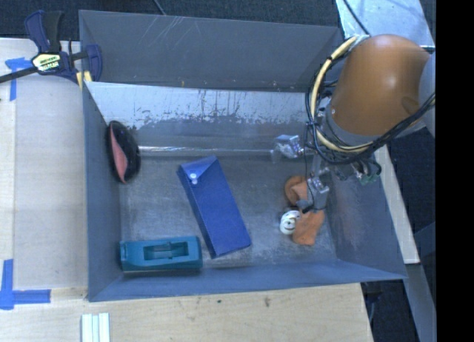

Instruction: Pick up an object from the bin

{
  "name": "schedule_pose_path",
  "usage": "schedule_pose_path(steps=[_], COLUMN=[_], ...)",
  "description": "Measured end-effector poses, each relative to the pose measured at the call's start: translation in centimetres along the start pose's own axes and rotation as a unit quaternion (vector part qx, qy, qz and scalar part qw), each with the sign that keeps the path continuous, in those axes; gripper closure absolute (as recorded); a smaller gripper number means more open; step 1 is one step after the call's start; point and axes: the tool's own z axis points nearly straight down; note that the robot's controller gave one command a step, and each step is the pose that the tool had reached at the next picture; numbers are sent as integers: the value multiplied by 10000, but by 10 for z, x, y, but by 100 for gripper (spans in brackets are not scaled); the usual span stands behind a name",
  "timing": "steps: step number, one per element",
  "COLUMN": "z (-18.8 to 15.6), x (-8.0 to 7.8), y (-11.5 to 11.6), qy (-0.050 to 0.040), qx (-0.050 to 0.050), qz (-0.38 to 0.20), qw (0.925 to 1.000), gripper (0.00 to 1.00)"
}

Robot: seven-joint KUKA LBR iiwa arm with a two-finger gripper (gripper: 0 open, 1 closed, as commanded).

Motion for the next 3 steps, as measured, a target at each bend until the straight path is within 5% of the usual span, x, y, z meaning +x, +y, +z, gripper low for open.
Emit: schedule_pose_path(steps=[1, 2, 3], z=[52, 75, 123], x=[30, 23, 2], y=[-36, -49, -94], qy=[61, 61, 60], qx=[-19, -8, -11], qz=[244, 925, 1079], qw=[9997, 9957, 9941], gripper=[0, 0, 100])
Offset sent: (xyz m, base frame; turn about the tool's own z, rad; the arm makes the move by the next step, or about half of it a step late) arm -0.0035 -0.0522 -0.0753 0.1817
